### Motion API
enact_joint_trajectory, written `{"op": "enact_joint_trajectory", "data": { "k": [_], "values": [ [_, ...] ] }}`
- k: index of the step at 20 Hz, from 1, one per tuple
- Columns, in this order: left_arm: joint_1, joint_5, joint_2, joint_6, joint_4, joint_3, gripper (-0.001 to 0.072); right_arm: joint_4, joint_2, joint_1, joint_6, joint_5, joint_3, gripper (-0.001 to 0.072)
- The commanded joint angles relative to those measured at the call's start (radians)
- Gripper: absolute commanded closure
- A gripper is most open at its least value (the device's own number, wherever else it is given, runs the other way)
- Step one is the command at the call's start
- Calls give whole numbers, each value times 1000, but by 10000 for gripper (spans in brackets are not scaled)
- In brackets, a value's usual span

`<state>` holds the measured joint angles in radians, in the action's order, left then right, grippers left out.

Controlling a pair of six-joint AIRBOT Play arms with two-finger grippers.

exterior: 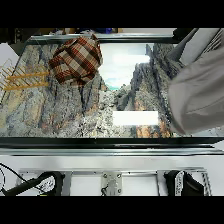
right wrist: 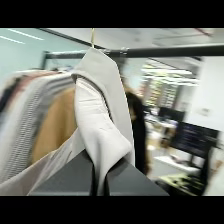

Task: Fold the clothes and pants, and hang the long-sleeved shirts on hangers.

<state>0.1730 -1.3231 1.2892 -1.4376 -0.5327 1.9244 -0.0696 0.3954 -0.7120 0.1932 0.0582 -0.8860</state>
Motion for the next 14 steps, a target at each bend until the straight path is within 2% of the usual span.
{"op": "enact_joint_trajectory", "data": {
  "k": [1,6,14],
  "values": [
    [-2,-13,-1,2,1,0,693,25,31,-5,76,-142,-3,707],
    [-2,-22,-1,2,2,0,693,26,148,-5,94,-142,-72,707],
    [-3,-64,-1,2,2,-1,693,135,303,-5,103,-183,-301,707]
  ]
}}
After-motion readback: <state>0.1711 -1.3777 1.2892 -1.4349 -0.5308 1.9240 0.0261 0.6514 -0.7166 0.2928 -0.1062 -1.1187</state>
